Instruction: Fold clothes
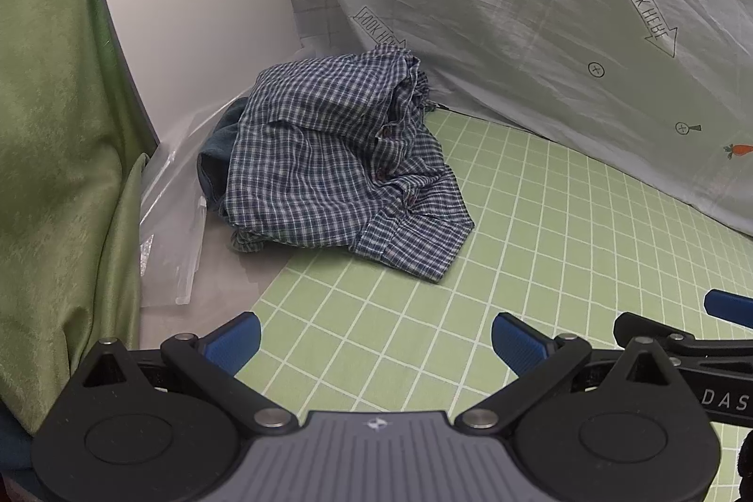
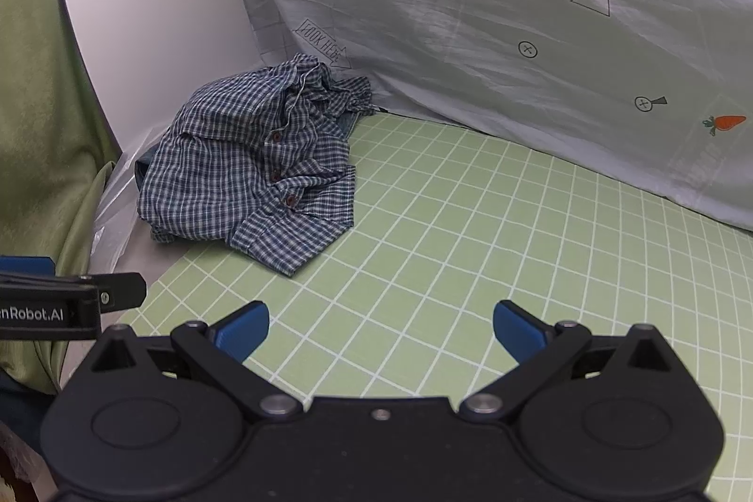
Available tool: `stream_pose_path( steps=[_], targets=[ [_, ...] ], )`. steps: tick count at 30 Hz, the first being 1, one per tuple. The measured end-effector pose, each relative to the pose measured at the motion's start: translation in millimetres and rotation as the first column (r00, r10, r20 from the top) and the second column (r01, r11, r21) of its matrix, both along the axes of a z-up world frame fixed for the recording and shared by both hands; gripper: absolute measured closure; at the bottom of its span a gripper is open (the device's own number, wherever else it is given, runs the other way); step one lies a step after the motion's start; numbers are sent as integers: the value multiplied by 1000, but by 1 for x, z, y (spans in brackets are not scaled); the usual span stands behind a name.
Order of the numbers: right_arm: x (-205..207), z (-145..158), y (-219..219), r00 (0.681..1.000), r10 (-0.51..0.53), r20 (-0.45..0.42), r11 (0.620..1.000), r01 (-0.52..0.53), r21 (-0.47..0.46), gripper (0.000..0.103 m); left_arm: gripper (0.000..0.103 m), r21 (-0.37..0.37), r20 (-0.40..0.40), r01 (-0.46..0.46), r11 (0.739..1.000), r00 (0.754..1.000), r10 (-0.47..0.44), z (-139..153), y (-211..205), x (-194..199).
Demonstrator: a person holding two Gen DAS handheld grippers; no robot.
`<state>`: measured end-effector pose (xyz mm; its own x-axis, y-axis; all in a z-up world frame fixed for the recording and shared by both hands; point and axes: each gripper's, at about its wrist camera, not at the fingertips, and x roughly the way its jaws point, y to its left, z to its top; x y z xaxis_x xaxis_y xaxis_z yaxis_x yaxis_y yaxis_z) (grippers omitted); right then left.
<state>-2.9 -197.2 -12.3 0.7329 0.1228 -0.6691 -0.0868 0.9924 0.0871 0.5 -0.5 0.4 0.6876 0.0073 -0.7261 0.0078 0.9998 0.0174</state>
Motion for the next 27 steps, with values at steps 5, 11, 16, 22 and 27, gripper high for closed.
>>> stream_pose_path(
  steps=[5, 11, 16, 22, 27],
  targets=[
    [0, 0, -1, 1000, -2, -3, 1000, 2, -1, 0, 0, -2, 3, 2, 1000, 1000, -2, 1, 1, 1],
    [-2, 0, -2, 1000, 0, 1, 1000, 0, 7, 0, 0, 3, 5, 7, 1000, 1000, -7, -3, 3, -1],
    [-1, 0, -2, 1000, 1, 4, 1000, -1, 7, 0, 0, 6, 5, 8, 1000, 1000, -8, -4, 5, -1],
    [0, 0, -2, 1000, 0, 5, 1000, 0, 7, 1, 0, 9, 3, 12, 1000, 1000, -12, -5, 6, -2],
    [-1, 1, -1, 1000, 1, 7, 1000, -1, 6, 1, 0, 11, 0, 10, 1000, 1000, -10, -4, 5, 0]
  ],
)
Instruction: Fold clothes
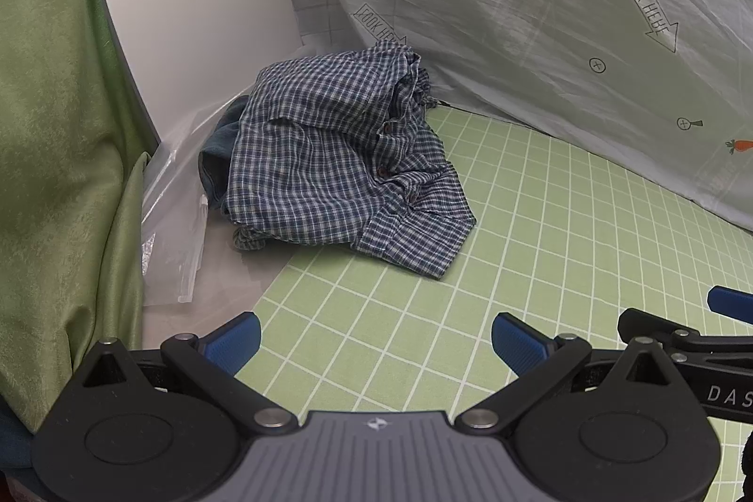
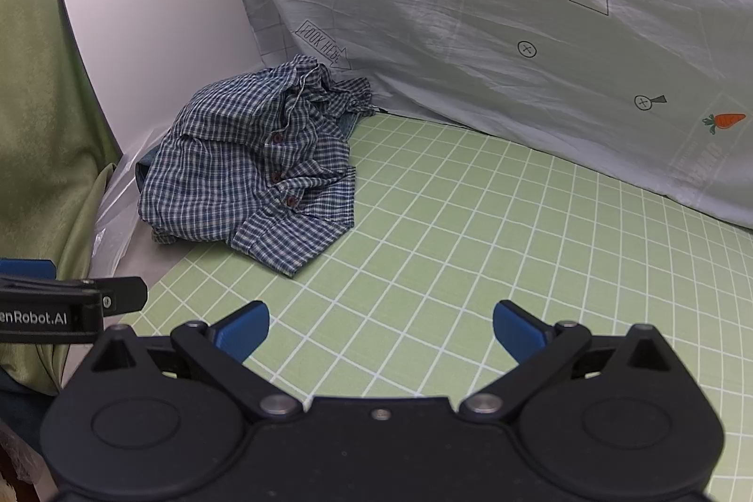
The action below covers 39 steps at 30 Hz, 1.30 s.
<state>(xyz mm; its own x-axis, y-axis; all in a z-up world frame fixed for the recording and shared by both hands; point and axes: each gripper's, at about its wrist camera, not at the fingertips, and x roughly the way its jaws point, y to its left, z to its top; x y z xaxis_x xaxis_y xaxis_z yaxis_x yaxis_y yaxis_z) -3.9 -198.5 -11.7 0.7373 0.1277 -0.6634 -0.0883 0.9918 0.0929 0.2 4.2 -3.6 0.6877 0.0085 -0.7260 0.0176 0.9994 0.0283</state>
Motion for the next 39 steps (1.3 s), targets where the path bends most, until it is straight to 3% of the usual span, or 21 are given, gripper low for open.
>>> stream_pose_path(
  steps=[32, 39],
  targets=[
    [2, -4, -1, 1000, -1, -11, 1000, 2, 9, 1, 0, -1, -20, 0, 1000, 1000, 0, 0, -2, 7],
    [21, -6, -5, 999, -18, -27, 1000, 18, 19, 1, 0, -8, -6, -53, 999, 999, 53, 3, 11, 28]
  ],
)
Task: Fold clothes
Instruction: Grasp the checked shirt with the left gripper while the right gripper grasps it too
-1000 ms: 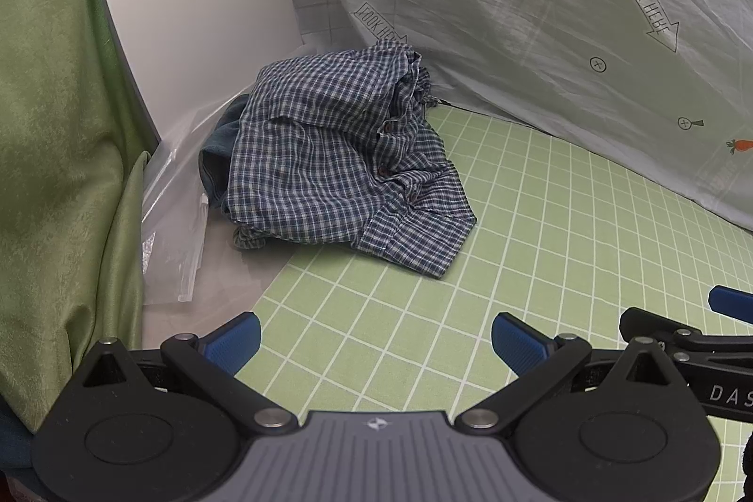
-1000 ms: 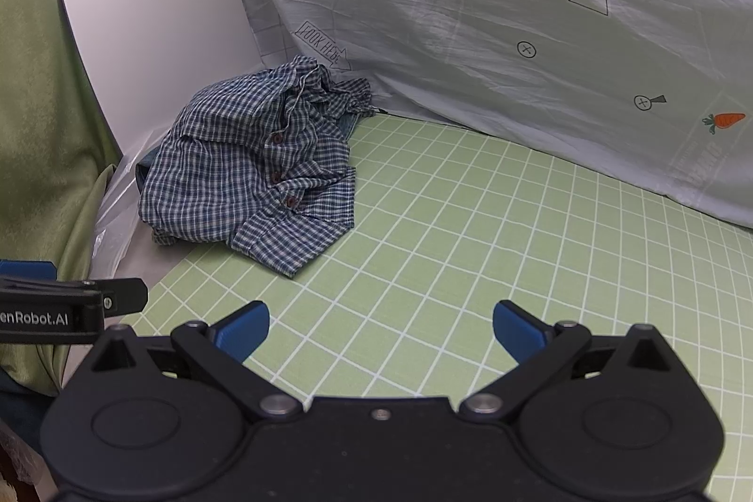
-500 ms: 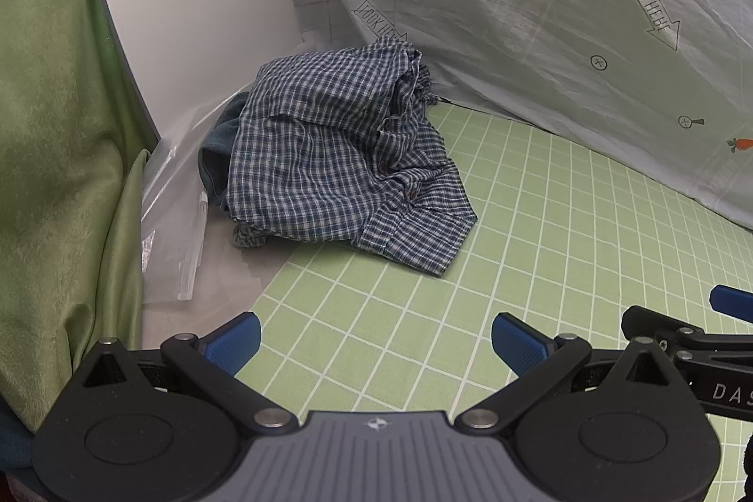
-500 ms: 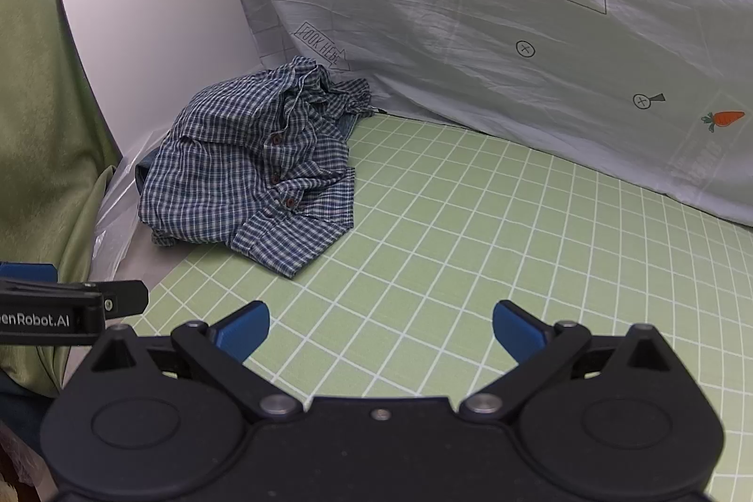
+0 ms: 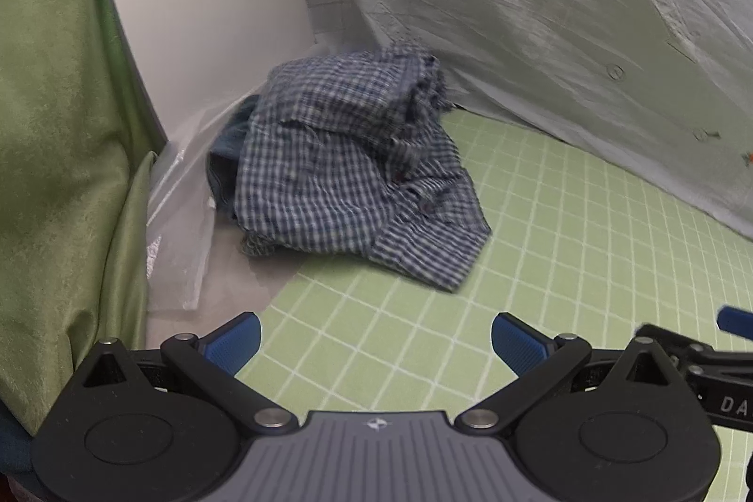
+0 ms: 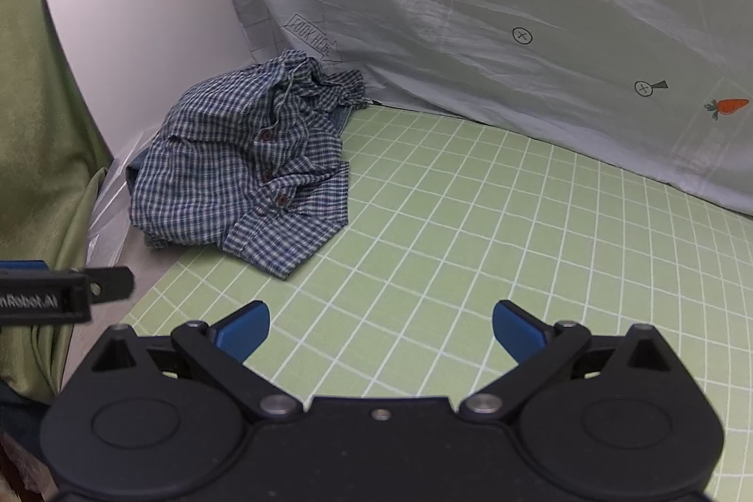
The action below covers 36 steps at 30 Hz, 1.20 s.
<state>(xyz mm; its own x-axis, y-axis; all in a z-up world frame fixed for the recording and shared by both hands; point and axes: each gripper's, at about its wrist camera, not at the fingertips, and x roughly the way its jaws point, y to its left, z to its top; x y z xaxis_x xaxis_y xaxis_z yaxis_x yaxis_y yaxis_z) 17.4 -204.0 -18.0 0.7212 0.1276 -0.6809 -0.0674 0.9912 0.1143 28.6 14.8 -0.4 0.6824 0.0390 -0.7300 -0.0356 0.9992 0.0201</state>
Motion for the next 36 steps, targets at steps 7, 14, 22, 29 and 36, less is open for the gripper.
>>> stream_pose_path(
  steps=[7, 14, 22, 29, 36],
  targets=[
    [50, 2, 12, 1000, -1, 18, 1000, 2, -13, 1, 0, -45, 6, -57, 997, 998, 57, 2, 33, 51],
    [130, -2, 39, 1000, 2, 21, 1000, -2, -19, 4, 1, -34, -18, -86, 996, 996, 85, -8, 65, 127],
    [232, -56, 77, 994, 31, -104, 999, -28, 26, 11, 19, -52, -128, -148, 988, 982, 141, -51, 107, 217],
    [275, -113, 102, 966, 69, -251, 997, -57, 53, 34, 59, -122, -167, -143, 982, 978, 122, -75, 124, 237],
    [249, -110, 106, 967, 164, -197, 984, -174, -37, 101, 92, -103, -115, -108, 989, 989, 96, -63, 115, 215]
  ],
)
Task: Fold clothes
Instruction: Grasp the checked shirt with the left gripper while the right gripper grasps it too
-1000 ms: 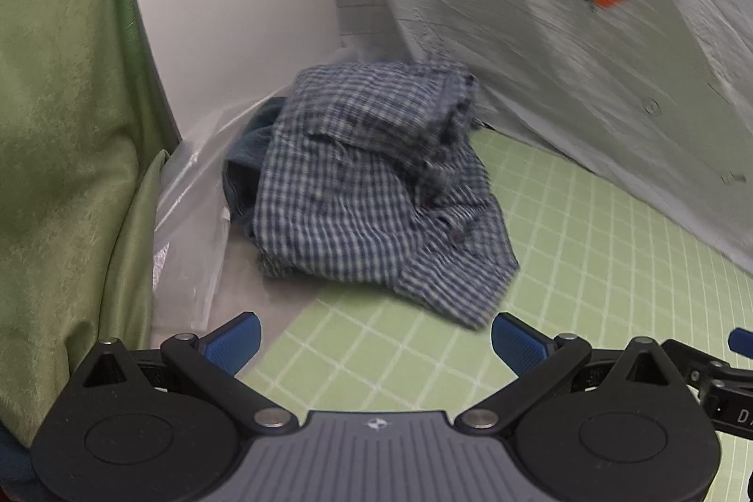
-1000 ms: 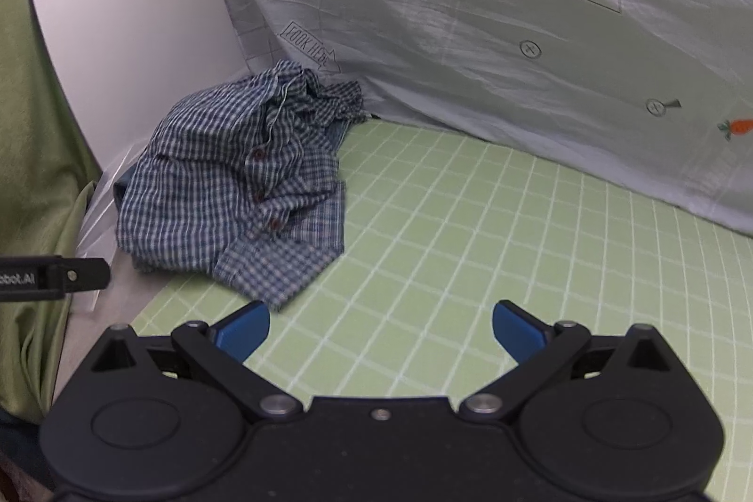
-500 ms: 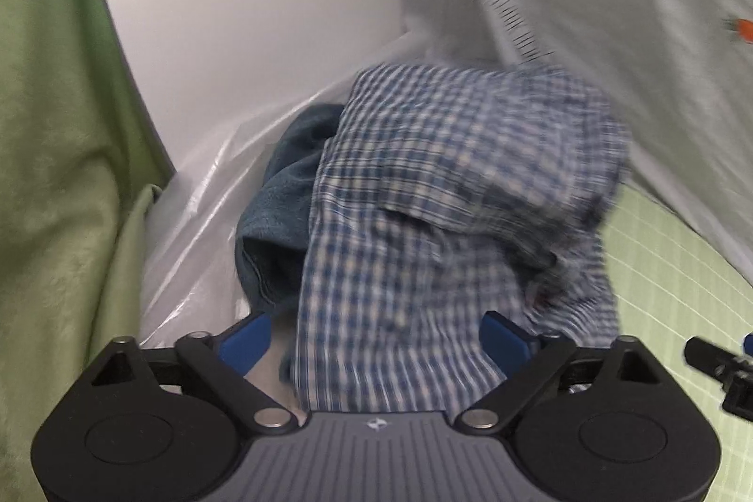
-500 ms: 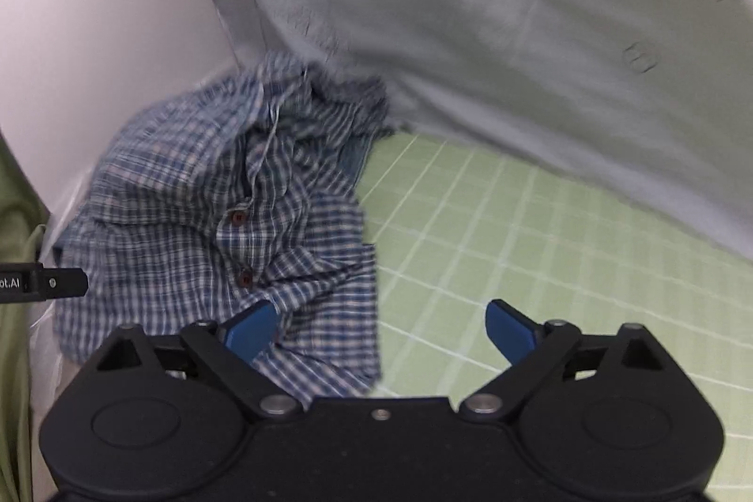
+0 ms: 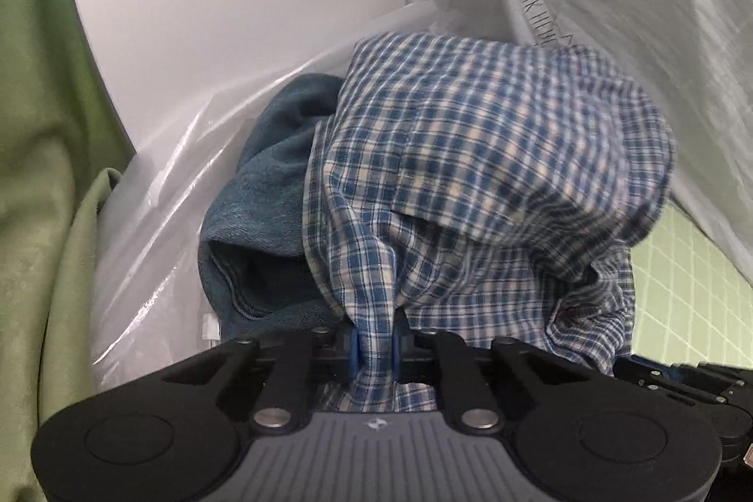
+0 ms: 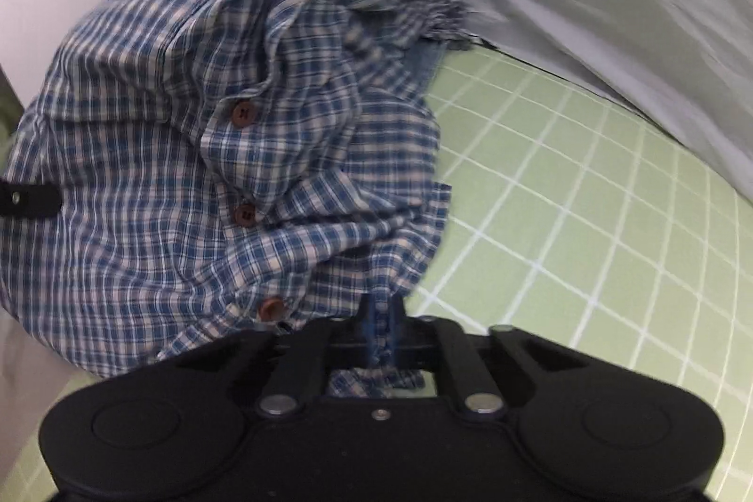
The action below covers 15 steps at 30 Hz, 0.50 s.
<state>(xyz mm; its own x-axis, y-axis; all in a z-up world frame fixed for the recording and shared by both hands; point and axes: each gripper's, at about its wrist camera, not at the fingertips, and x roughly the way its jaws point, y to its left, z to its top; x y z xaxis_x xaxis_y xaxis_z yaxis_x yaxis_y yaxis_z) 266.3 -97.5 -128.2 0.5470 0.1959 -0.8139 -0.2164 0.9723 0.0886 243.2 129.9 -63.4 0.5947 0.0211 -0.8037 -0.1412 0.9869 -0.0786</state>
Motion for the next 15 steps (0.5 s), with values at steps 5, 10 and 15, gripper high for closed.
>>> stream_pose_path(
  steps=[5, 10, 15],
  targets=[
    [-53, 15, -37, 996, -73, 48, 997, 75, -22, 102, 93, -23, 74, 48, 999, 996, -46, 29, -17, -26],
    [-143, 28, -105, 979, -190, 77, 977, 196, -80, 102, 94, -79, 82, 183, 980, 981, -176, 44, -70, -74],
    [-244, 25, -199, 926, -372, 66, 911, 378, -167, 102, 93, -125, 20, 330, 936, 944, -331, 34, -148, -142]
  ],
)
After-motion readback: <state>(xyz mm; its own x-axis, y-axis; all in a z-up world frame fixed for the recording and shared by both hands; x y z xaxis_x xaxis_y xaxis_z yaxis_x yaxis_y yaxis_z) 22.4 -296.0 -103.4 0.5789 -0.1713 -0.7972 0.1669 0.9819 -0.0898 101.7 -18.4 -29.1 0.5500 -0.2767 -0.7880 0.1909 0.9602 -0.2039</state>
